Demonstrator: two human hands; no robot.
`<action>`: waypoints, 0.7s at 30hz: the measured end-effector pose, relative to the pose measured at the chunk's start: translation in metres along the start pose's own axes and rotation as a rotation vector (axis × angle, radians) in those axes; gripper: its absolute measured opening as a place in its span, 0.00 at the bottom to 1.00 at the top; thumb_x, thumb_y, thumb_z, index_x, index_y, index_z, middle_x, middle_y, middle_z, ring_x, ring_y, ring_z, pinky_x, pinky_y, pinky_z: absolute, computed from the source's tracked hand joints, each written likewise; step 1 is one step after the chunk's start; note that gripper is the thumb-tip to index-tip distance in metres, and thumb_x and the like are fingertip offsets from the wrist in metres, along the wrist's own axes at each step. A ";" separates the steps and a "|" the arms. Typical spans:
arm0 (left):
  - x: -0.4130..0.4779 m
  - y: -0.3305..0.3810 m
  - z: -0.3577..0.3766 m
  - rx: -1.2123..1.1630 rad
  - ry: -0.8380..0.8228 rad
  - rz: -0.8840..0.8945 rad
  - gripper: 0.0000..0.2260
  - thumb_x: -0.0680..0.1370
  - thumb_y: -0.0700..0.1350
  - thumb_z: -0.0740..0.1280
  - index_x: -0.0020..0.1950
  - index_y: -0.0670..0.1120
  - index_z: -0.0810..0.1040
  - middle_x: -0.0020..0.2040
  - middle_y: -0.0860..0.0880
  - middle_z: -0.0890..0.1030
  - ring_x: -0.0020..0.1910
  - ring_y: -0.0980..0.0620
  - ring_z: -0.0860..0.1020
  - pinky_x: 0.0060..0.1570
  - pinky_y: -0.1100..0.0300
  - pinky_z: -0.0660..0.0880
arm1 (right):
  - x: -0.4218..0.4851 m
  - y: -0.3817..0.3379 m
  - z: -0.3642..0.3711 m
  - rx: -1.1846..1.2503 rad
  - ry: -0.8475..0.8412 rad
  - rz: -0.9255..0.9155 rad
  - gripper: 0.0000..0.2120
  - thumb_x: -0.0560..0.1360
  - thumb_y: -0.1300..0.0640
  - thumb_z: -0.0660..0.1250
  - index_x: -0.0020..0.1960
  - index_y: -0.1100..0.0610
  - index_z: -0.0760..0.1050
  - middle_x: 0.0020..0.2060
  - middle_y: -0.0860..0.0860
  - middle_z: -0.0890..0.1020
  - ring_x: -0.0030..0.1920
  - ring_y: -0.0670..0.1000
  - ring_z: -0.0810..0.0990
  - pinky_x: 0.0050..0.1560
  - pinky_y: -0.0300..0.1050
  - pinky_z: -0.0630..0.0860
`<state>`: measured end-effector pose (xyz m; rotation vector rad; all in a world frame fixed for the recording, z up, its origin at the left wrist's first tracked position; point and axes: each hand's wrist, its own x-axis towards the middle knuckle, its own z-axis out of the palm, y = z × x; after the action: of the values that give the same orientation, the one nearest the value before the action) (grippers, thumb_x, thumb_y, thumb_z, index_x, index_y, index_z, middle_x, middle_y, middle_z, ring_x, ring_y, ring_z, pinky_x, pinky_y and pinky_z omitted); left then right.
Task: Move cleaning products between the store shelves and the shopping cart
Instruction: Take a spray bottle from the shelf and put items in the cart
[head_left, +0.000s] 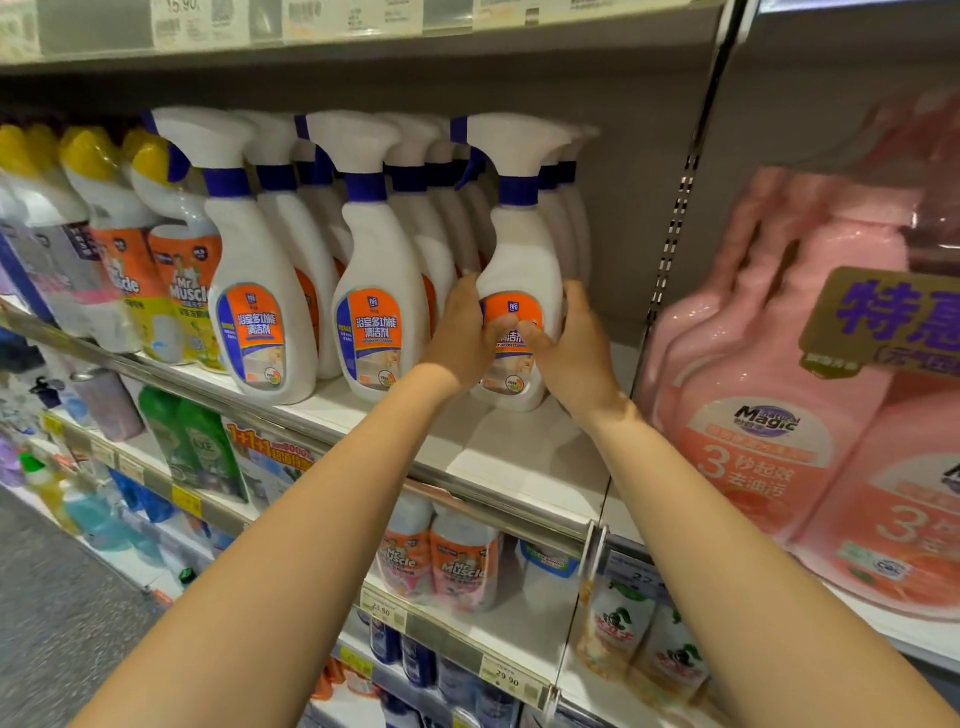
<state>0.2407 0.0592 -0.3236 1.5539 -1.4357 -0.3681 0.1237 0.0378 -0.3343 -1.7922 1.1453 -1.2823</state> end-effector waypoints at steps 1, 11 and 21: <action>0.000 -0.002 0.003 0.016 0.038 0.013 0.22 0.79 0.43 0.65 0.71 0.41 0.64 0.66 0.41 0.72 0.62 0.44 0.74 0.61 0.52 0.74 | 0.002 0.001 0.000 0.000 0.004 0.001 0.26 0.68 0.48 0.70 0.64 0.52 0.69 0.56 0.58 0.79 0.54 0.61 0.79 0.55 0.61 0.77; 0.000 -0.009 0.015 0.235 0.204 0.099 0.28 0.79 0.43 0.66 0.77 0.41 0.58 0.71 0.43 0.70 0.67 0.46 0.72 0.65 0.58 0.67 | 0.016 0.003 0.005 -0.080 0.046 0.019 0.21 0.74 0.59 0.71 0.64 0.57 0.69 0.58 0.59 0.78 0.56 0.61 0.78 0.56 0.60 0.77; -0.002 -0.006 0.013 0.314 0.186 0.121 0.26 0.80 0.41 0.65 0.76 0.41 0.59 0.68 0.43 0.74 0.64 0.44 0.75 0.62 0.58 0.70 | 0.025 0.004 0.005 -0.106 0.032 0.027 0.23 0.76 0.57 0.70 0.68 0.58 0.67 0.61 0.59 0.76 0.59 0.58 0.77 0.59 0.53 0.77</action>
<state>0.2343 0.0546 -0.3355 1.6882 -1.4817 0.0784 0.1309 0.0133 -0.3294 -1.8318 1.2729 -1.2588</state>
